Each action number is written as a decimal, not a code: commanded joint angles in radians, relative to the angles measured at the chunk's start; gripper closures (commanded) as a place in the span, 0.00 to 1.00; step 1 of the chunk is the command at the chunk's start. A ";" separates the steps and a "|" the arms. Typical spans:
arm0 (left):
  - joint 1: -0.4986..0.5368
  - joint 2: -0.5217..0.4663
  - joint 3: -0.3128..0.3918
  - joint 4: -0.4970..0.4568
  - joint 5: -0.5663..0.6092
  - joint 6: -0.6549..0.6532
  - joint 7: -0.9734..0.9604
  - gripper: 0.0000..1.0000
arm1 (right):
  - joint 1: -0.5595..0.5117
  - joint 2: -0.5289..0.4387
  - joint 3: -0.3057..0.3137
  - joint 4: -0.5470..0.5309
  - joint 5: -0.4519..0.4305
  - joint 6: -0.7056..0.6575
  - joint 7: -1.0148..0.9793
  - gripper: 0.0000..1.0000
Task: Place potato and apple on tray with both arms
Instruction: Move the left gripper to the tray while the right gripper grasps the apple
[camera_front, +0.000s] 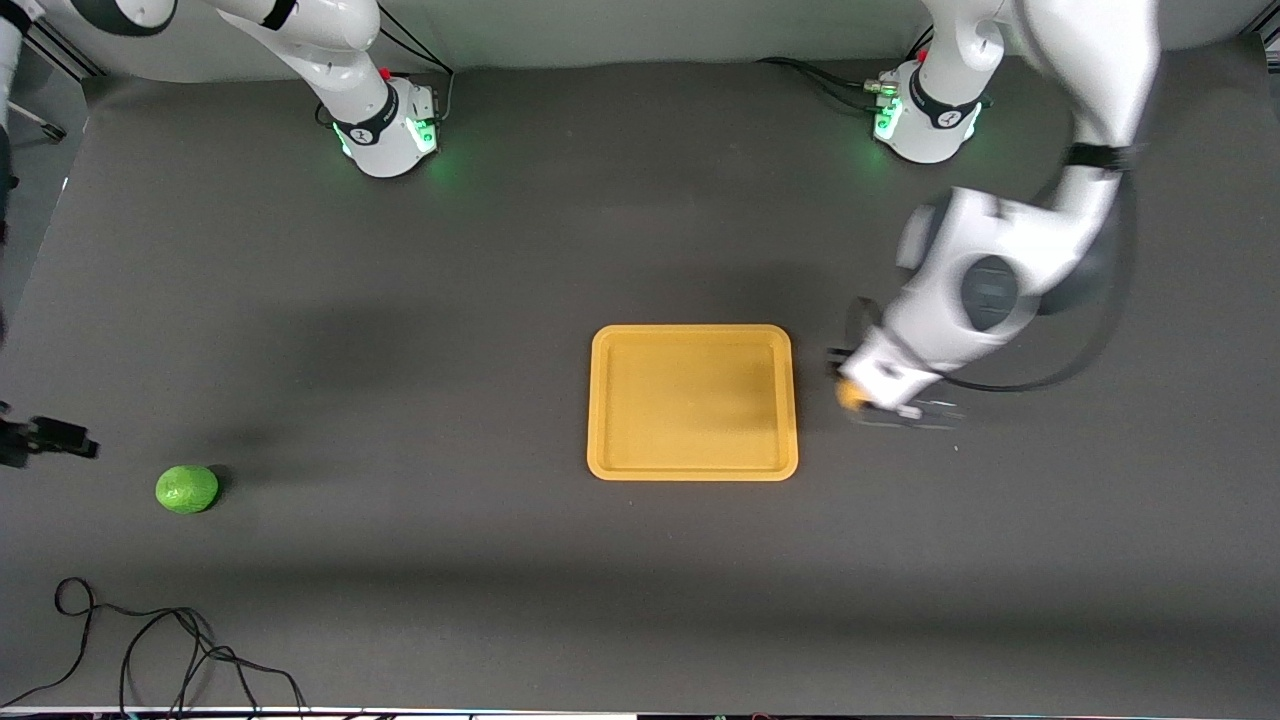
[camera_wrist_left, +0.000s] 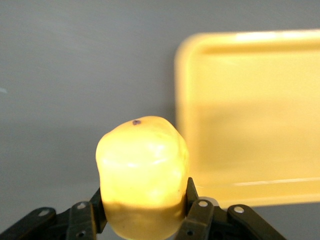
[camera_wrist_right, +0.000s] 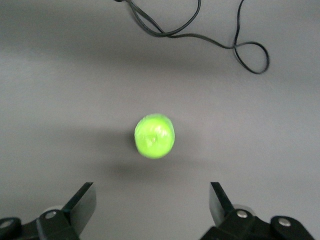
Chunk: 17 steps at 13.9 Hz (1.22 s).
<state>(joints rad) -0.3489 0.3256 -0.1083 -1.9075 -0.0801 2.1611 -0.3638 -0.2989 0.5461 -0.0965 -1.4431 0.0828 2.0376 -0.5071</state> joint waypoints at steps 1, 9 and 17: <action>-0.093 0.134 -0.001 0.059 -0.009 0.080 -0.090 0.84 | 0.001 0.058 0.001 -0.029 0.047 0.105 -0.027 0.00; -0.133 0.260 0.001 0.053 0.000 0.204 -0.099 0.08 | 0.006 0.225 0.006 -0.028 0.112 0.262 -0.042 0.00; -0.085 0.071 0.018 0.070 0.002 0.035 -0.093 0.00 | 0.006 0.259 0.006 -0.020 0.106 0.280 -0.060 0.64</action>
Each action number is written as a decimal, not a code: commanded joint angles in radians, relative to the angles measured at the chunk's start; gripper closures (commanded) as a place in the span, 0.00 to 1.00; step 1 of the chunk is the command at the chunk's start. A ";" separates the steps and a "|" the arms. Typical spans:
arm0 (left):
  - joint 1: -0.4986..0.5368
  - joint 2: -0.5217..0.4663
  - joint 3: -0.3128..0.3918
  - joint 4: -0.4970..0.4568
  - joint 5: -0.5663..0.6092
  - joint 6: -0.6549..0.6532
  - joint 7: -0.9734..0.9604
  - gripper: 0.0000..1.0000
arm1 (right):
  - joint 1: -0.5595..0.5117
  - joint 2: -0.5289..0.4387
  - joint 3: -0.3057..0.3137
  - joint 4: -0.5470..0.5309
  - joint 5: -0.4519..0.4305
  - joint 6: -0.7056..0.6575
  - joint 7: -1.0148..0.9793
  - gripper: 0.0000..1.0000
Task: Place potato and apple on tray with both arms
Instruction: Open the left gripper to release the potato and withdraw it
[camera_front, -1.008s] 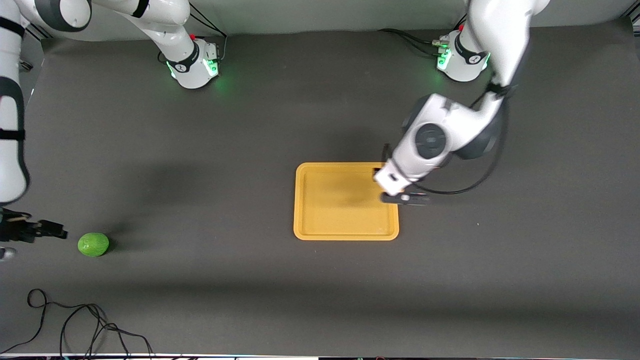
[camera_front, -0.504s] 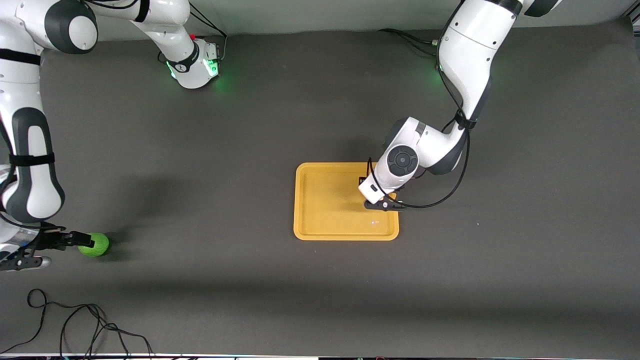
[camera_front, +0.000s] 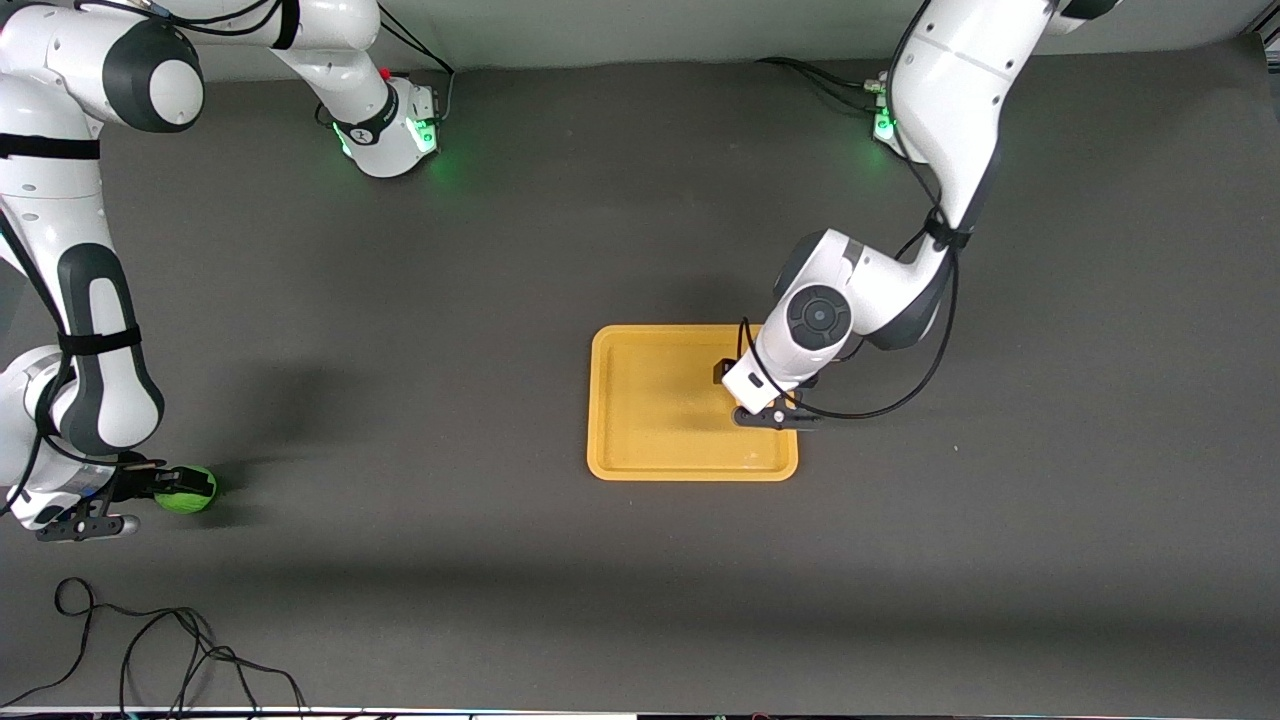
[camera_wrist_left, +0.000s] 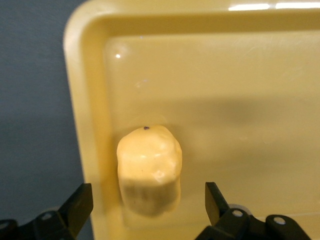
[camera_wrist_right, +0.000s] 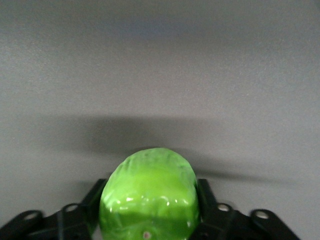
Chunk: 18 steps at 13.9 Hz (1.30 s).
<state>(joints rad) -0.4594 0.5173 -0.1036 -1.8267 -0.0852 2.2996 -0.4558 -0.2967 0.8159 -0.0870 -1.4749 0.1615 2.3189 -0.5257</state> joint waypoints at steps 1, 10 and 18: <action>0.057 -0.179 0.013 0.013 0.008 -0.167 0.002 0.00 | 0.008 -0.021 -0.003 0.019 0.027 -0.021 -0.040 0.64; 0.439 -0.456 0.015 0.164 0.047 -0.603 0.383 0.00 | 0.169 -0.473 -0.013 0.058 -0.129 -0.593 0.180 0.64; 0.538 -0.505 0.016 0.099 0.048 -0.597 0.514 0.00 | 0.681 -0.511 -0.007 0.083 -0.119 -0.658 0.899 0.64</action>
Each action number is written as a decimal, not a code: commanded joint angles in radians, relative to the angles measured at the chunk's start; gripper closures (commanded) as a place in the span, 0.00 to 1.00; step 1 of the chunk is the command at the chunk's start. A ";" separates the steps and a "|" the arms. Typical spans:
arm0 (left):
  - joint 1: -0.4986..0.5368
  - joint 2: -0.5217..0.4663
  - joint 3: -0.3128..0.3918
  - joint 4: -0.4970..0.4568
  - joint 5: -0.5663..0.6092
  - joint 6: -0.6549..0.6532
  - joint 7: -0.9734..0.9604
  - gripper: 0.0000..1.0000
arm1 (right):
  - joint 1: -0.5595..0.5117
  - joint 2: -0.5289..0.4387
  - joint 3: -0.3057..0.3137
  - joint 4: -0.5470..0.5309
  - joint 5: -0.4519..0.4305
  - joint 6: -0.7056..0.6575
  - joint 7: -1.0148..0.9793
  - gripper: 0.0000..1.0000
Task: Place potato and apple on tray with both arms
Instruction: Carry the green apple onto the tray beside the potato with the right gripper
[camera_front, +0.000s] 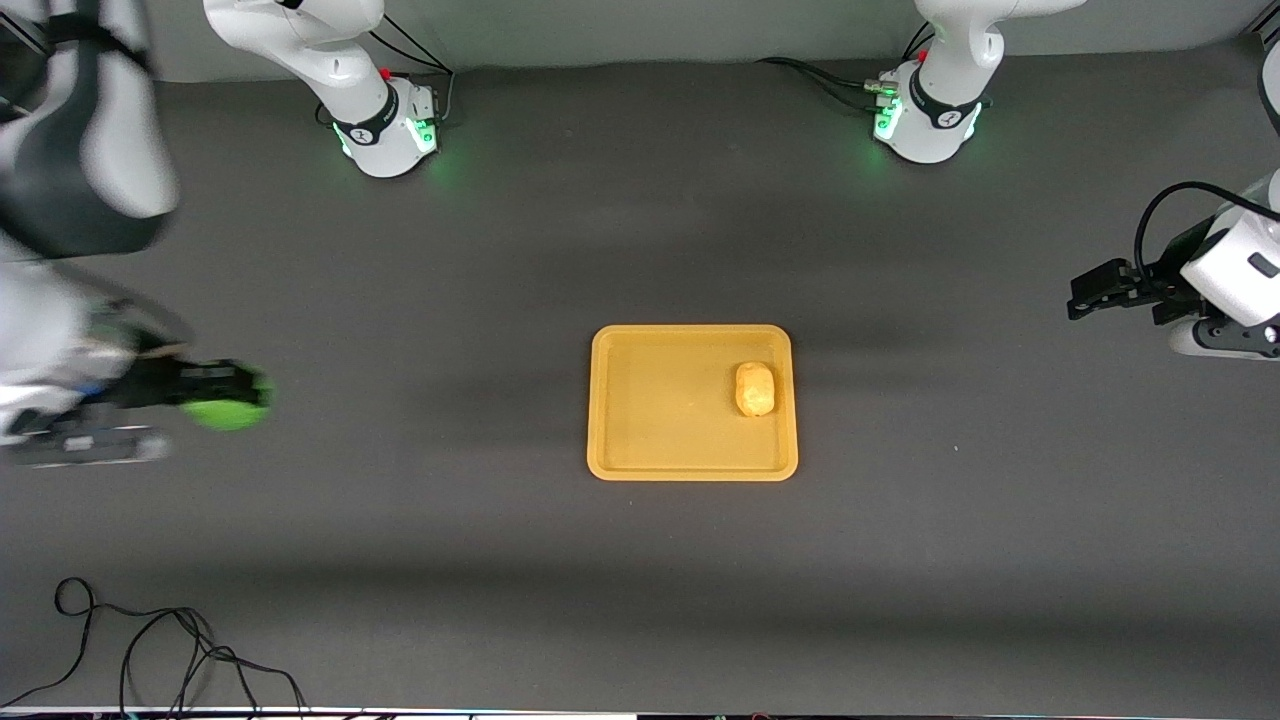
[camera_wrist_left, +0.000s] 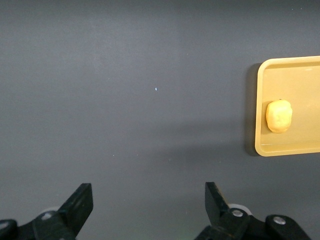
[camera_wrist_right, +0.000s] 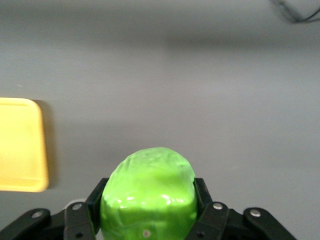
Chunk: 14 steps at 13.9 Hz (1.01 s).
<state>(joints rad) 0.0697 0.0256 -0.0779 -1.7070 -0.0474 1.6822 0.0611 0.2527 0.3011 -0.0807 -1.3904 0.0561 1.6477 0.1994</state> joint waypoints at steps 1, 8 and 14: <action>0.008 -0.009 -0.010 -0.017 0.012 0.021 -0.003 0.00 | 0.213 0.036 -0.013 0.031 -0.013 0.014 0.278 0.64; 0.007 0.072 -0.011 0.115 0.083 -0.004 0.011 0.00 | 0.560 0.398 0.007 0.361 0.010 0.117 0.707 0.64; 0.012 0.005 -0.010 0.024 0.067 0.007 0.085 0.00 | 0.577 0.616 0.012 0.346 0.007 0.367 0.710 0.64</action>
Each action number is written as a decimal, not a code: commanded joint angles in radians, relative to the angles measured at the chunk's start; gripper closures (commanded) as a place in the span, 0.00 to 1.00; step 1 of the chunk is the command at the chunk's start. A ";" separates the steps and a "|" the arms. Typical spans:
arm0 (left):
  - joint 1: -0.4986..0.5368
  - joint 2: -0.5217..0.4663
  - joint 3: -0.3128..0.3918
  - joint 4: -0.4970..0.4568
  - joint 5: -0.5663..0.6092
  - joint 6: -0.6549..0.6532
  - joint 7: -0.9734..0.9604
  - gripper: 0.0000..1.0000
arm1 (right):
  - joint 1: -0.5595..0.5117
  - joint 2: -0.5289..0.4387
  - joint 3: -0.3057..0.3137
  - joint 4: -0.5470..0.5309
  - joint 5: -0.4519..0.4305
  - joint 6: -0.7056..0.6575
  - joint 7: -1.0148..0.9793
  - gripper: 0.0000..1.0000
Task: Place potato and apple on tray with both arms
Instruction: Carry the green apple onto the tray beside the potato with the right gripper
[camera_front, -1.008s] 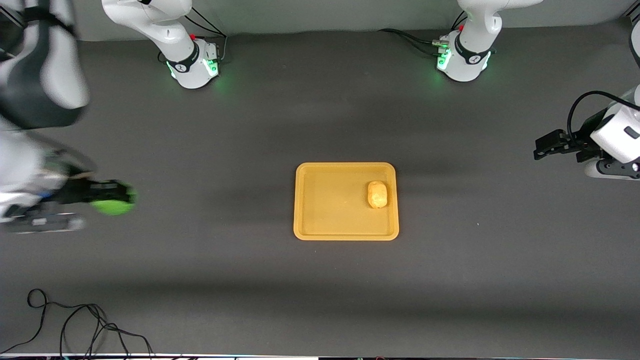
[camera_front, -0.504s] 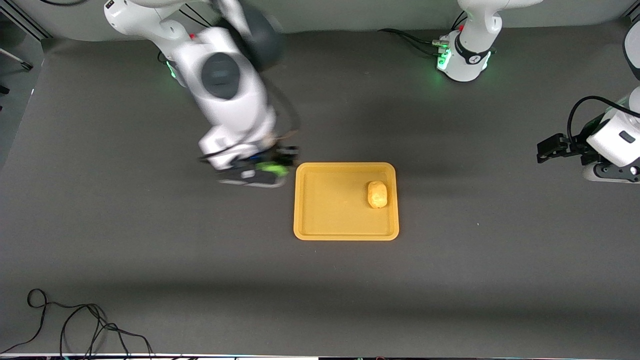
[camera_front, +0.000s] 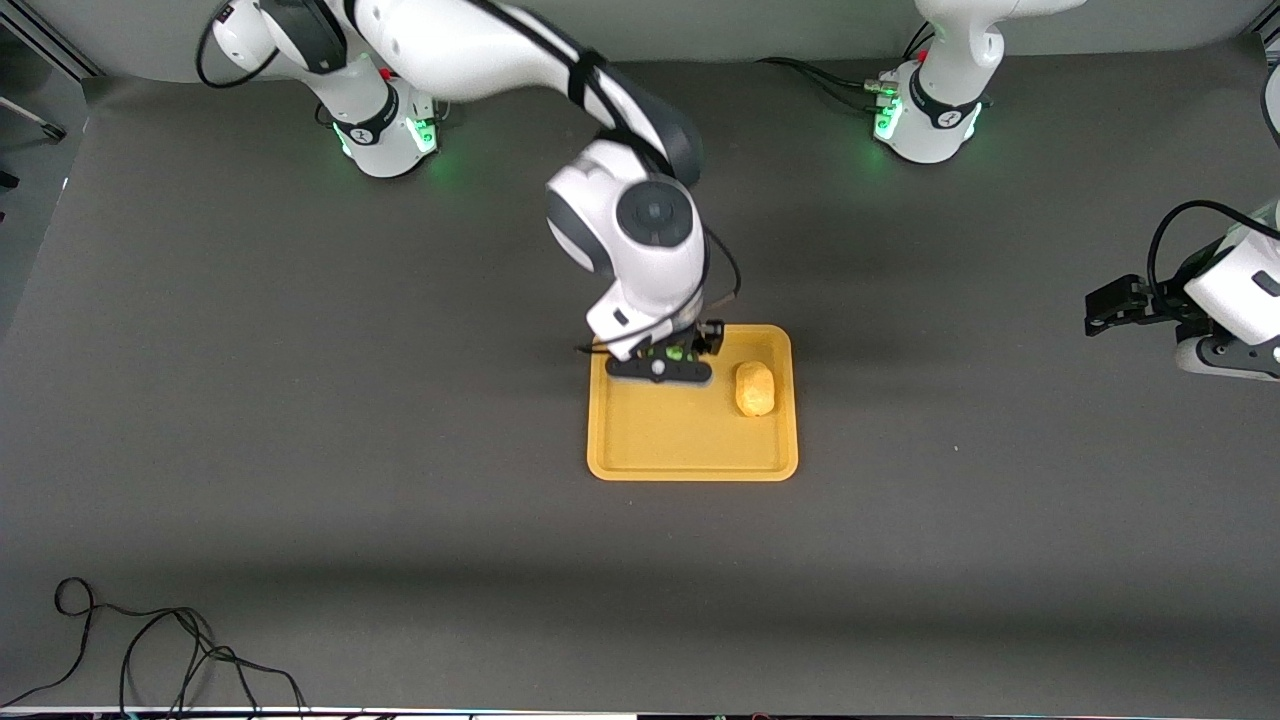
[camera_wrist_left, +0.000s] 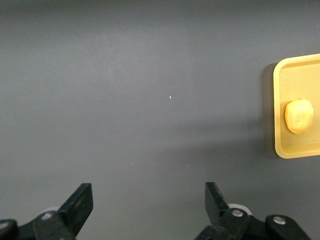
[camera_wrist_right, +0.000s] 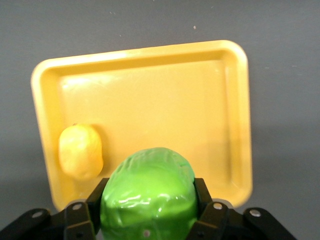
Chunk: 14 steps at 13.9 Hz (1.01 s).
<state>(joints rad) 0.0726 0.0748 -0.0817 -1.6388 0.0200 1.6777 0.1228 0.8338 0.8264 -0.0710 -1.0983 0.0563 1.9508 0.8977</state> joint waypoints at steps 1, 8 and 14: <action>0.009 -0.046 -0.003 -0.046 -0.002 0.008 0.023 0.00 | -0.002 0.130 0.002 0.054 0.005 0.116 0.013 0.64; 0.024 -0.053 0.003 -0.102 -0.002 0.053 0.023 0.00 | -0.002 0.231 0.000 0.051 -0.016 0.223 0.029 0.00; 0.022 -0.052 0.003 -0.102 -0.002 0.047 0.023 0.00 | -0.010 0.021 -0.006 0.069 -0.015 -0.027 0.061 0.00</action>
<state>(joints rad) 0.0915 0.0530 -0.0764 -1.7171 0.0194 1.7166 0.1283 0.8299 0.9683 -0.0756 -1.0101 0.0548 2.0408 0.9321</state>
